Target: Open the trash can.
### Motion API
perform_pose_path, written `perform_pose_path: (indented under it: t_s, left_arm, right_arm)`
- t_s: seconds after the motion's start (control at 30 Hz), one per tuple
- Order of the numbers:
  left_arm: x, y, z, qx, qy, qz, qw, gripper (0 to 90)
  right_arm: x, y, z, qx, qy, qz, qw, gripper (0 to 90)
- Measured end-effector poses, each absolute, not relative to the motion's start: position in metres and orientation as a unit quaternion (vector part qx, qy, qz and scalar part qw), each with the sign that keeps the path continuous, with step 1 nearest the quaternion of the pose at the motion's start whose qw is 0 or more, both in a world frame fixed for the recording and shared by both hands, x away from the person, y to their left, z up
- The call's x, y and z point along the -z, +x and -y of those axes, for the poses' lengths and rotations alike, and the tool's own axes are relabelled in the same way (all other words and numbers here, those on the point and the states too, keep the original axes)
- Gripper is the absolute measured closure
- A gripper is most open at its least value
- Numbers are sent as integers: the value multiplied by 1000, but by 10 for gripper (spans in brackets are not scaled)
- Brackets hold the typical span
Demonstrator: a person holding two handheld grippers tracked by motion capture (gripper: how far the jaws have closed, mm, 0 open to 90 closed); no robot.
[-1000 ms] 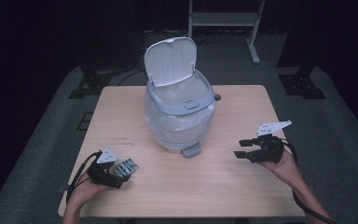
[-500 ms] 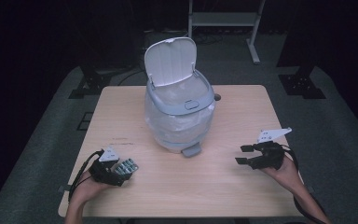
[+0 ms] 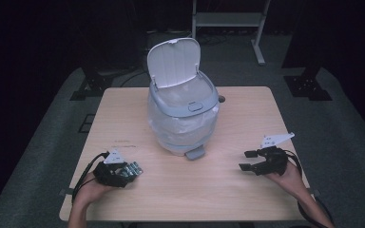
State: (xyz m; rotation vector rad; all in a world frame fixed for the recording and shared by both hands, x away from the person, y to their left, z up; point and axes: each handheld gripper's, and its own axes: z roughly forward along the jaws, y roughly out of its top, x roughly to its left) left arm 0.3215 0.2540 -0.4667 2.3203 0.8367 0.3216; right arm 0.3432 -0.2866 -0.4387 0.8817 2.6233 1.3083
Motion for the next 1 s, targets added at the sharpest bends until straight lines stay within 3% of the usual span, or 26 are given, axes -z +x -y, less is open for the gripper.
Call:
perform_pose_path:
  t_s: [0.47, 1.0]
  left_arm:
    - [443, 323, -251, -104, 881, -310, 342, 333]
    - [380, 328, -237, -107, 895, -273, 335, 333]
  right_arm:
    - [442, 343, 286, -425, 293, -856, 38, 330]
    - [442, 343, 289, -428, 298, -852, 39, 320]
